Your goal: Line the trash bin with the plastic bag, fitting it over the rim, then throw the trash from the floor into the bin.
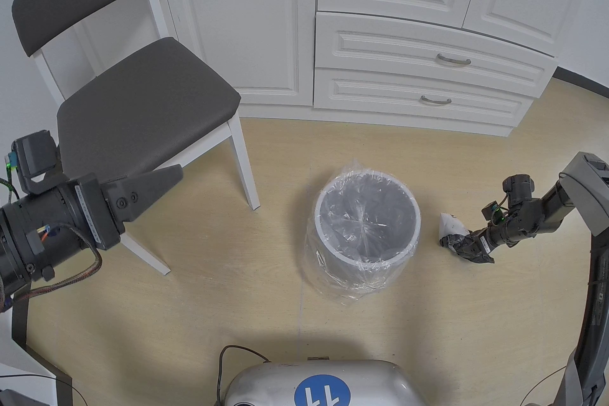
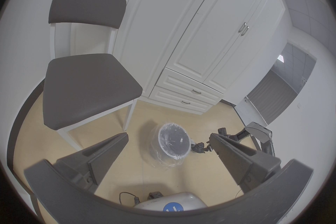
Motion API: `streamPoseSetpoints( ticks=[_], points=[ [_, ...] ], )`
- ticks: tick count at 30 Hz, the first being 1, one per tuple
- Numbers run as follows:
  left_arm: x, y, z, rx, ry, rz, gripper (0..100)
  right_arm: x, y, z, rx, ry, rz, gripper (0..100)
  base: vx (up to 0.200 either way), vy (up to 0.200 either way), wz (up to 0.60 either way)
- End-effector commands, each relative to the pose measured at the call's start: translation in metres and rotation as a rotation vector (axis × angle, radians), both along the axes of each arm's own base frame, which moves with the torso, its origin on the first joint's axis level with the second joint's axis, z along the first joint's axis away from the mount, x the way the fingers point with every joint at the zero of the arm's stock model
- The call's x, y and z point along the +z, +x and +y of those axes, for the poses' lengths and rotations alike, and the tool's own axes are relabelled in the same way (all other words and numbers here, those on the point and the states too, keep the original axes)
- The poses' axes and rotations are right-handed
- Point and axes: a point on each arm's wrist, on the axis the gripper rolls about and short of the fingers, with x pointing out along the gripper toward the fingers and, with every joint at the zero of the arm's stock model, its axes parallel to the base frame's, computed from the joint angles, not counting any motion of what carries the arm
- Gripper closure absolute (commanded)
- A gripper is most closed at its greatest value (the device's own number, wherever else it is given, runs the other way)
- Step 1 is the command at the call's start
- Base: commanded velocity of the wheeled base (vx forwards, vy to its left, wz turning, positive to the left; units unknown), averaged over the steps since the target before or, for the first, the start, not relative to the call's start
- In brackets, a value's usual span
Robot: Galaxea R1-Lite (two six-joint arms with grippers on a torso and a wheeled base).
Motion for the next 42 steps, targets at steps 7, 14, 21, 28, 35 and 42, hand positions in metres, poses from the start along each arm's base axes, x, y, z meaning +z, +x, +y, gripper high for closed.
streamPoseSetpoints(
  ticks=[7, 14, 21, 28, 35, 42],
  points=[
    [-0.018, 0.011, -0.008, -0.006, 0.011, 0.007, 0, -0.059, 0.034, -0.019, -0.118, 0.065, 0.011, 0, 0.0, 0.0, 0.0],
    [-0.055, 0.013, -0.037, -0.116, 0.113, 0.133, 0, -0.061, 0.052, -0.027, -0.194, 0.114, -0.049, 0, 0.0, 0.0, 0.0],
    [-0.099, 0.042, -0.071, -0.026, 0.223, 0.198, 0, -0.064, 0.067, -0.034, -0.288, 0.124, -0.101, 0, 0.0, 0.0, 0.0],
    [-0.104, 0.043, -0.069, 0.027, 0.259, 0.145, 0, -0.092, 0.086, -0.047, -0.327, 0.151, -0.123, 0, 0.0, 0.0, 0.0],
    [-0.104, 0.043, -0.068, 0.026, 0.266, 0.142, 0, -0.116, 0.084, -0.04, -0.359, 0.288, 0.038, 0, 0.0, 0.0, 0.0],
    [-0.104, 0.043, -0.067, 0.034, 0.265, 0.141, 0, -0.131, 0.081, -0.038, -0.344, 0.313, 0.061, 0, 0.0, 0.0, 0.0]
  ],
)
